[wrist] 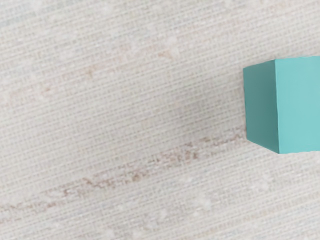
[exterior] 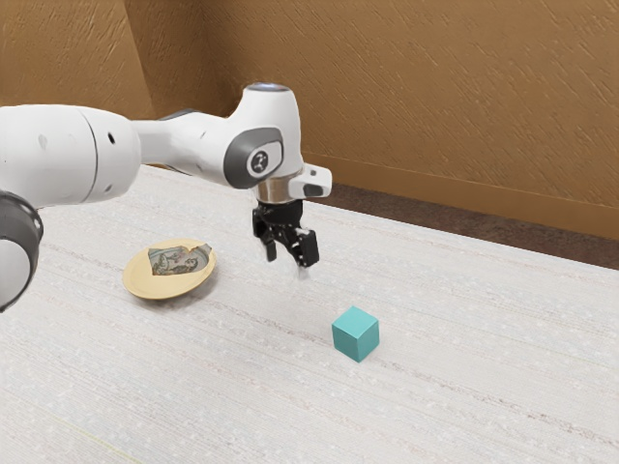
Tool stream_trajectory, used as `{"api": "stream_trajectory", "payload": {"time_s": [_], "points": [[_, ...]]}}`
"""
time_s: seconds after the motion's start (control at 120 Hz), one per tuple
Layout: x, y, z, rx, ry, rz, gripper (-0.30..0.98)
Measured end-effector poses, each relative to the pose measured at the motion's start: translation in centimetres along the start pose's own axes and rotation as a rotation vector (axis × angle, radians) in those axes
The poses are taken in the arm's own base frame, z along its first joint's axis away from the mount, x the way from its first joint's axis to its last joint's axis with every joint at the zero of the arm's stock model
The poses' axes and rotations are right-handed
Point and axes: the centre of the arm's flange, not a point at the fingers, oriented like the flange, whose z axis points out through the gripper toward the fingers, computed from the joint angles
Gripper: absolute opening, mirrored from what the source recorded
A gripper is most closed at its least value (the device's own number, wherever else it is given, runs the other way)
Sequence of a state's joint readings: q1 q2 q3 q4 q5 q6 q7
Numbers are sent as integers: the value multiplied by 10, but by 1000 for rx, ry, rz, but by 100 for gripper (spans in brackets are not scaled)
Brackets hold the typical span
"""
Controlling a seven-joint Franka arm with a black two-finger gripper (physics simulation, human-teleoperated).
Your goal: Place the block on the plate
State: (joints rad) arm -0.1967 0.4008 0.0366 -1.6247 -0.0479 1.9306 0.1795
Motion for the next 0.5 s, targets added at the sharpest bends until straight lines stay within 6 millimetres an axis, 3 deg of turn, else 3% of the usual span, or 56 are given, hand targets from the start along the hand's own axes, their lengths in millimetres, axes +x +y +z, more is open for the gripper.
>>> {"api": "stream_trajectory", "payload": {"time_s": [0.108, 0.283, 0.5], "points": [[31, 37, 16, 11, 18, 28, 69], [48, 98, 35, 32, 23, 49, 69], [46, 114, 67, 76, 29, -23, 69]]}}
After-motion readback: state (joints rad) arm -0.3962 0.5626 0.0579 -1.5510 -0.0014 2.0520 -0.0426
